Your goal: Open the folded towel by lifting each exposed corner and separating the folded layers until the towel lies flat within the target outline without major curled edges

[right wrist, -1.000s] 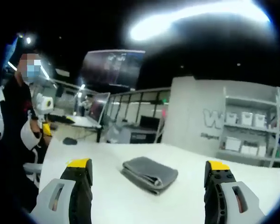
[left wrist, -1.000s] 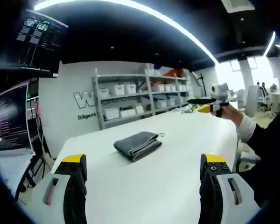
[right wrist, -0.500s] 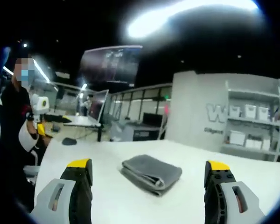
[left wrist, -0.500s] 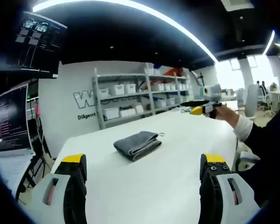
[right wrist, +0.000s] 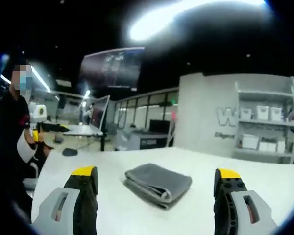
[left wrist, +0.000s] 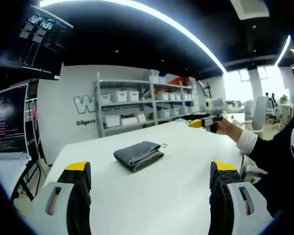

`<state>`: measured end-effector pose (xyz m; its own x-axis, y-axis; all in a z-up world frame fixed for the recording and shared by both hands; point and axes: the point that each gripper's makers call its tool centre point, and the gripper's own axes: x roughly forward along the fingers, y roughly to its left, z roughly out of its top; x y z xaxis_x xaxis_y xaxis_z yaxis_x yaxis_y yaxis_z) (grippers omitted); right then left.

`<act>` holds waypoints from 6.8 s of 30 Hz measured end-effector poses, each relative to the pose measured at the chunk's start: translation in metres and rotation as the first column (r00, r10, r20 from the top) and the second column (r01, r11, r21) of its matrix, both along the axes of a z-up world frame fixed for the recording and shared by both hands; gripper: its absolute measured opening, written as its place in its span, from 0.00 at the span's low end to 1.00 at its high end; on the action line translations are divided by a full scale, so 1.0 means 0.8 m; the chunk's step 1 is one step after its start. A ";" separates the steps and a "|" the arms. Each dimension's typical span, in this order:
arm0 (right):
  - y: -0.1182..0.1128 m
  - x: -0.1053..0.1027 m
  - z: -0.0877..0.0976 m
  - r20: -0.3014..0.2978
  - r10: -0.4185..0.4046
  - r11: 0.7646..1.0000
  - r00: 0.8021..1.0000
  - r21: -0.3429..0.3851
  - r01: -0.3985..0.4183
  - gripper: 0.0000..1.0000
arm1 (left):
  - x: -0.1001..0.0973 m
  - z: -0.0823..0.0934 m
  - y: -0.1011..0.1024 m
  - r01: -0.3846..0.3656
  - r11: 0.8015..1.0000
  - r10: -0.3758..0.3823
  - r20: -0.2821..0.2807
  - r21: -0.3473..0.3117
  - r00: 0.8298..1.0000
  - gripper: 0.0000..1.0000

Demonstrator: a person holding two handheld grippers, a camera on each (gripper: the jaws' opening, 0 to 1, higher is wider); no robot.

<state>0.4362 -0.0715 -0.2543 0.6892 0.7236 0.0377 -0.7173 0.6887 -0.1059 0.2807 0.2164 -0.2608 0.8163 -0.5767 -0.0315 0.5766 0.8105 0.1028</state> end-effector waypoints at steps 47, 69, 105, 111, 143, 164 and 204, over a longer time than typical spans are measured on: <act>-0.014 0.084 -0.056 -0.024 -0.140 0.990 0.990 -0.038 0.139 0.90 | 0.010 -0.018 0.002 -0.028 0.999 0.029 -0.021 0.044 0.999 1.00; 0.011 0.092 -0.098 -0.031 -0.160 0.973 0.987 -0.176 0.152 0.85 | 0.011 -0.024 0.000 -0.020 0.998 0.022 -0.036 0.052 0.999 1.00; 0.024 0.106 -0.136 -0.025 -0.218 0.938 0.976 -0.281 0.203 0.61 | 0.012 -0.028 0.002 -0.024 0.998 0.027 -0.048 0.060 0.998 0.99; 0.021 0.113 -0.141 0.046 -0.259 0.896 0.965 -0.363 0.258 0.55 | 0.011 -0.028 0.003 -0.023 0.998 0.026 -0.048 0.063 0.999 0.99; 0.028 0.119 -0.174 -0.020 -0.310 0.850 0.950 -0.453 0.268 0.31 | 0.014 -0.033 0.005 -0.028 0.997 0.032 -0.059 0.068 0.998 0.98; 0.043 0.120 -0.180 -0.073 -0.311 0.871 0.948 -0.422 0.253 0.16 | 0.013 -0.035 0.006 -0.032 0.997 0.037 -0.065 0.073 0.997 0.98; 0.048 0.110 -0.191 -0.178 -0.272 0.911 0.946 -0.363 0.194 0.00 | 0.039 -0.052 -0.005 -0.047 0.998 0.049 -0.061 0.032 0.997 0.86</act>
